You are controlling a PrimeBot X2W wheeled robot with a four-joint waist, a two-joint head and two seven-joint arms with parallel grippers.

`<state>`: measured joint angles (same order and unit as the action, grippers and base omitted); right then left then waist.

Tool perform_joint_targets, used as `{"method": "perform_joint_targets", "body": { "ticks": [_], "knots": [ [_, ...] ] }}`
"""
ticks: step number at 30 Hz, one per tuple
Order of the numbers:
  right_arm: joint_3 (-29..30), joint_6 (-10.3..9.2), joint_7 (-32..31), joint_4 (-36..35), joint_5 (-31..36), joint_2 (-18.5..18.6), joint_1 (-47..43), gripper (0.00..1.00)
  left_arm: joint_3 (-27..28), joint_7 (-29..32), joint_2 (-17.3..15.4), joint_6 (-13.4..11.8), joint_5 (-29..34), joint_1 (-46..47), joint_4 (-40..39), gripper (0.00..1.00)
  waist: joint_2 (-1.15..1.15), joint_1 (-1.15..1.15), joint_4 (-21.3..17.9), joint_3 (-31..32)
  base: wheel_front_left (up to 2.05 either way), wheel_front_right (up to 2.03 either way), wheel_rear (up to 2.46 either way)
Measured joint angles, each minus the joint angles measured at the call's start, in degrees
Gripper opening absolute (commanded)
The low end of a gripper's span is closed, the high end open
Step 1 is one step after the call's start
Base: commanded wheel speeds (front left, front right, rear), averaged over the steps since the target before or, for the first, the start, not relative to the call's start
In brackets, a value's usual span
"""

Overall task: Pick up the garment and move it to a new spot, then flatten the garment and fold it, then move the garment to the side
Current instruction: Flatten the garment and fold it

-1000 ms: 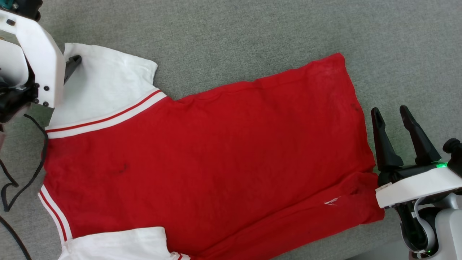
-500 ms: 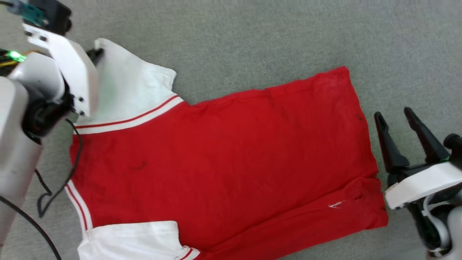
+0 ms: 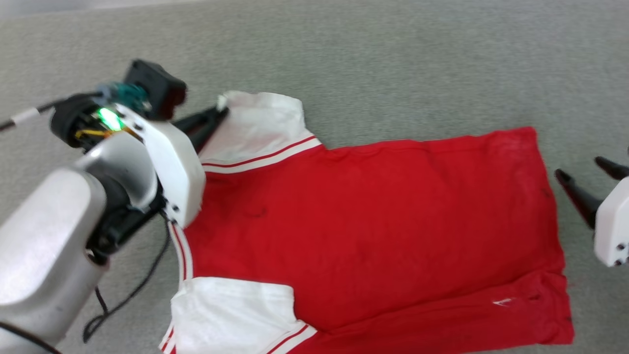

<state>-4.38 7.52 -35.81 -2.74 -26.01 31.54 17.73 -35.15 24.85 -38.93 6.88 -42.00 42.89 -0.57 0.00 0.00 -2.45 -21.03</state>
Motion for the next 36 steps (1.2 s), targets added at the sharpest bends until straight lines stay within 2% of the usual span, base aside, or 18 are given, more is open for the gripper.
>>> {"method": "perform_joint_targets", "body": {
  "ticks": [4, 11, 20, 26, 27, 28, 29, 36],
  "knots": [
    [0.16, -0.02, -8.31, 2.25, -1.66, 2.61, 4.69, 1.0, -0.77, -0.18, -0.34, -0.91, 0.29, -2.48, -6.06, 0.0, 0.0, 0.0, 2.87, -0.68, 0.0, 0.0, 0.0],
    [-0.69, -0.01, -15.95, 7.6, -0.49, 3.6, 10.51, 1.0, -1.54, -1.81, -0.26, -2.14, 1.18, -4.81, -12.56, 0.0, 0.0, 0.0, 7.39, -3.01, 0.0, 0.0, 0.0],
    [-0.88, -0.05, -14.32, 13.34, 1.75, 4.02, 10.38, 1.0, -3.57, -4.38, 1.92, -2.93, 2.29, -7.3, -14.48, 0.0, 0.0, 0.0, 12.44, -5.08, 0.0, 0.0, 0.0],
    [-3.48, -0.47, -12.6, 14.71, 0.78, 5.58, 10.16, 1.0, -4.5, -5.47, 2.61, -2.86, 2.74, -8.09, -13.3, 0.0, 0.0, -0.01, 13.84, -5.09, 0.0, 0.0, 0.0],
    [-3.85, -0.47, -12.3, 14.99, 0.12, 5.7, 10.16, 0.59, -4.61, -5.73, 2.77, -2.86, 2.72, -8.29, -13.06, 0.0, 0.0, -0.01, 13.89, -4.88, 0.0, 0.0, 0.0],
    [-4.08, -0.48, -12.0, 15.3, -0.43, 5.71, 10.15, 0.23, -4.72, -5.9, 2.83, -2.86, 2.72, -8.47, -12.82, 0.0, 0.0, -0.01, 13.9, -4.62, 0.0, 0.0, 0.0],
    [-4.33, -0.47, -11.56, 15.57, -0.8, 5.68, 10.12, 0.0, -4.75, -6.06, 2.89, -2.86, 2.61, -8.62, -12.58, 0.0, 0.0, -0.01, 13.88, -4.33, 0.0, 0.0, 0.0],
    [-2.65, -0.12, -6.44, 18.46, -4.13, 3.25, 7.97, 0.0, -3.92, -8.75, 3.0, -4.27, 1.79, -11.42, -10.02, 0.0, 0.0, 0.0, 13.28, -0.58, 0.0, 0.0, 0.0]
  ]
}}
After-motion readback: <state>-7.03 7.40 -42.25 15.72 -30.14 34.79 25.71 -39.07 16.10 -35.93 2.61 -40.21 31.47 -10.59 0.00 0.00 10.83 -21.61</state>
